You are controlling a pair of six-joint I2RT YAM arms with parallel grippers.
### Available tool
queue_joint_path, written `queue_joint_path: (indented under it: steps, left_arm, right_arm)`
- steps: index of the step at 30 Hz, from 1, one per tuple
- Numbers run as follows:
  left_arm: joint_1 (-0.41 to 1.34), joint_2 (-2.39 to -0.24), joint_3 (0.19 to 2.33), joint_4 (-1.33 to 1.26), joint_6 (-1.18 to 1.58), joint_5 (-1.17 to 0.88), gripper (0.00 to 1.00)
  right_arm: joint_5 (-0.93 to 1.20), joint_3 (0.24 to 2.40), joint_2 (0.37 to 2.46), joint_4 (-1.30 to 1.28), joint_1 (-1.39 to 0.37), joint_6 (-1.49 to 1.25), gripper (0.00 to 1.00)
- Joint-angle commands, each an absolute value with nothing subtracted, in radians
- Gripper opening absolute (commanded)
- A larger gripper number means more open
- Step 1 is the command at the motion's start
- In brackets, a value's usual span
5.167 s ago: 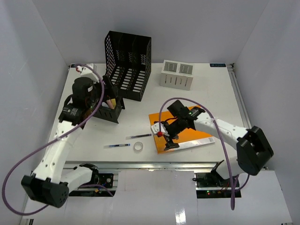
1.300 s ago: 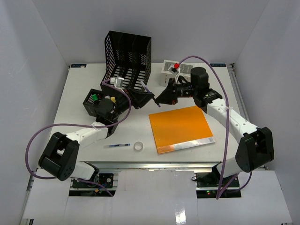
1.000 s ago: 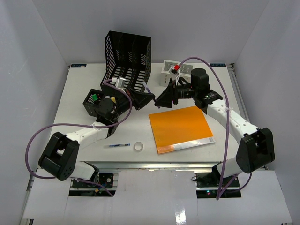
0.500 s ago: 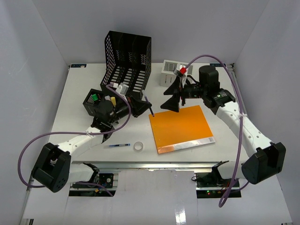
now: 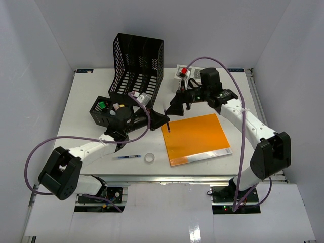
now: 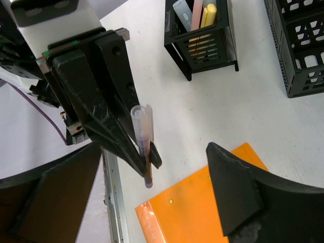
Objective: Organize the desk
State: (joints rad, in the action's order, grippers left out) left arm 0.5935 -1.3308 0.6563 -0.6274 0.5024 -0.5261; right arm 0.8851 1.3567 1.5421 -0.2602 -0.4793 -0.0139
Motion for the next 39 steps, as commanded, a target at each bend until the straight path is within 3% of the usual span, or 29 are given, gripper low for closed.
queue_joint_path:
  steps: [1,7,12,17,19,21,25,26,28,33,39]
  left_arm:
    - [0.614,-1.355,0.722,-0.636,0.471,-0.547,0.03]
    - [0.623,-1.38,0.752,-0.627,0.465,-0.544,0.03]
    - [0.625,-1.386,0.76,-0.632,0.467,-0.535,0.03]
    - [0.626,-1.387,0.765,-0.627,0.474,-0.525,0.04]
    - [0.626,-1.383,0.768,-0.62,0.477,-0.515,0.11]
    - [0.626,-1.378,0.773,-0.612,0.489,-0.496,0.25]
    - [0.626,-1.334,0.769,-0.621,0.518,-0.441,0.85]
    - [0.626,-1.315,0.774,-0.616,0.52,-0.435,0.91]
    - [0.626,-1.287,0.795,-0.583,0.515,-0.428,0.97]
    - [0.626,-1.167,0.85,-0.392,0.442,-0.357,0.98]
    - [0.624,-0.931,0.782,-0.075,0.508,-0.12,0.98]
  right_arm:
    - [0.866,1.434,1.573,-0.217,-0.485,-0.073,0.83]
    - [0.887,1.445,1.605,-0.202,-0.489,-0.089,0.66]
    - [0.891,1.44,1.604,-0.2,-0.489,-0.084,0.45]
    - [0.905,1.439,1.598,-0.198,-0.489,-0.081,0.18]
    - [0.911,1.44,1.596,-0.199,-0.489,-0.081,0.09]
    - [0.91,1.437,1.588,-0.199,-0.488,-0.077,0.08]
    - [0.898,1.433,1.568,-0.201,-0.473,-0.064,0.08]
    - [0.896,1.435,1.566,-0.201,-0.458,-0.062,0.08]
    - [0.894,1.442,1.563,-0.201,-0.424,-0.057,0.08]
    - [0.848,1.505,1.593,-0.201,-0.294,-0.016,0.08]
    - [0.551,1.662,1.69,-0.18,-0.187,0.114,0.08]
